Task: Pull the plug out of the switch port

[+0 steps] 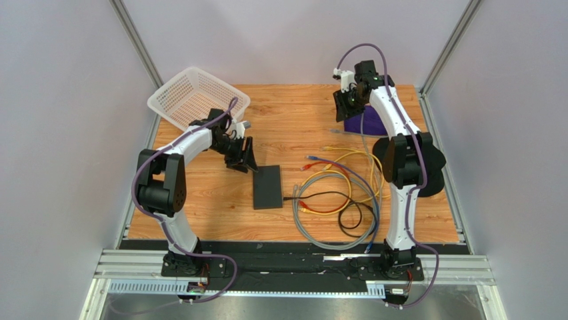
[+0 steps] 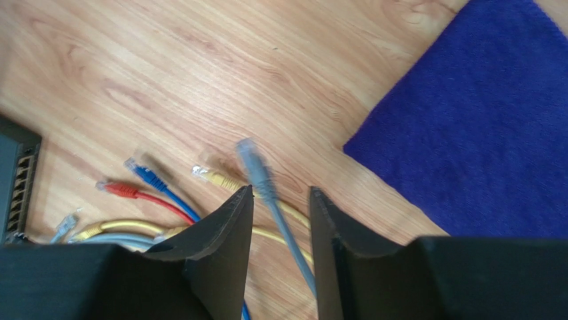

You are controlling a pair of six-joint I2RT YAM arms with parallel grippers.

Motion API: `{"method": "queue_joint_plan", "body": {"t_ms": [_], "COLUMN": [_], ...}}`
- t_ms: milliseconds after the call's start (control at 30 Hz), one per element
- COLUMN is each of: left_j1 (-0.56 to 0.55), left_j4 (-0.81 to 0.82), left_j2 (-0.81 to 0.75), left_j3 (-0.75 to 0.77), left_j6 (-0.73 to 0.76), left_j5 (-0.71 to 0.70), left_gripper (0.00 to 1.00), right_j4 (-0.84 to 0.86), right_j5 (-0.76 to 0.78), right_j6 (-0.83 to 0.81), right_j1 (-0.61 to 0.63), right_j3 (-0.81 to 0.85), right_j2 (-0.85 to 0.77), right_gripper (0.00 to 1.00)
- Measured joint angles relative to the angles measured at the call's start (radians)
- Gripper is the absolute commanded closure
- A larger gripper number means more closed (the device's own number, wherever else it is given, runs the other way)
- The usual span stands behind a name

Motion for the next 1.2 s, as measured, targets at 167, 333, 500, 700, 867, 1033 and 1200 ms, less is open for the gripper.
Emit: {"method": "queue_joint_plan", "body": {"t_ms": [167,333,500,700,867,1033,1200], "left_j1": [-0.001,-0.002,-0.013,-0.033,-0.041,-0.047,-0.052], "left_j4": [0.003,0.010,0.035,0.063,0.081,0.090,0.087], "left_j2": [0.000,0.000,-0.004,-0.014,-0.013,0.021,0.076], "left_j3": [0.000,-0.002,-0.043,-0.120,-0.126,-0.107,-0.089], "left_j6": [0.000,0.000,0.000,-0.018,-0.041,-0.050,-0.061], "left_j5": [-0.033,-0.062,-0.084,-0.101,-0.116,-0.103,-0.081], "left_gripper": [0.36,0.35,0.34,0.34,0.36,0.38,0.40], "right_j4": [0.032,-0.023,-0.064,-0.090,-0.105,-0.109,-0.106], "right_j5": [-0.014,-0.206,-0.377,-0.531,-0.583,-0.614,-0.669], "right_j6": [0.031,0.010,-0.029,-0.037,-0.074,-0.114,-0.136], "right_j1": [0.035,0.096,0.202,0.322,0.369,0.393,0.399], "right_j3": [-0.129,-0.245,-0.378,-0.447,-0.423,-0.424,-0.460], "right_j2": [-0.081,-0.168,-0.188,-0.112,-0.019,0.043,0.077], "right_gripper": [0.16,0.00,0.00,0.05,0.16,0.28,0.30]}}
